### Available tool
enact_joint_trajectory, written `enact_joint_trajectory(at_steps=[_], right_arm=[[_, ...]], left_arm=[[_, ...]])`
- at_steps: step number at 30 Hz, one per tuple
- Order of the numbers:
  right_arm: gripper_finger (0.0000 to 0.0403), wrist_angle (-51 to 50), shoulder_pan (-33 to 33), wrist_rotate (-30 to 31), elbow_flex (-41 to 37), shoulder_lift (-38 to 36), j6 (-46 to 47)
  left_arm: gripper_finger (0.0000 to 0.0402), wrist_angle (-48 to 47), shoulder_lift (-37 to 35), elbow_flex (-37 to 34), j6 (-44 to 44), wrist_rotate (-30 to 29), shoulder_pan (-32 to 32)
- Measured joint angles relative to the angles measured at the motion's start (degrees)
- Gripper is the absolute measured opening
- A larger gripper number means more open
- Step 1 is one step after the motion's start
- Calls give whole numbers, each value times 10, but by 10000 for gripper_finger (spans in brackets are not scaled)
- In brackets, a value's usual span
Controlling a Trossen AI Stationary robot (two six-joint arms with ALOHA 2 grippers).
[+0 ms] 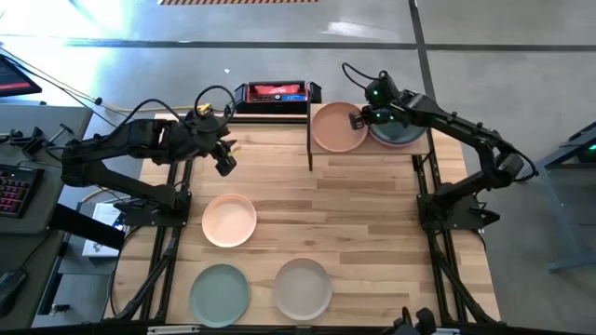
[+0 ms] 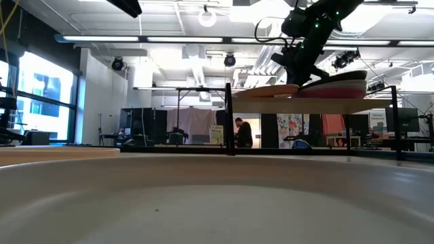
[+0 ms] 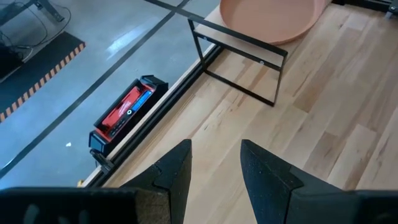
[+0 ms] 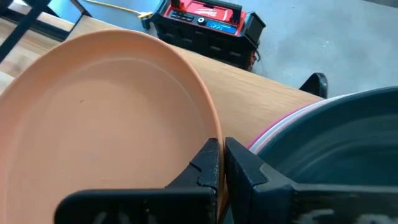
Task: Place and stack plates onto a shelf
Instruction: Put the brown plate onto the shelf
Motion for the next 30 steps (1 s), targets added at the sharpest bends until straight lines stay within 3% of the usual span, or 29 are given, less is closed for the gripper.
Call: enact_joint_trajectory(at_steps=[30], right_arm=[[0,-14,16,-4,30,28,13]], left_arm=[[127,-1,0,0,26,0,16]])
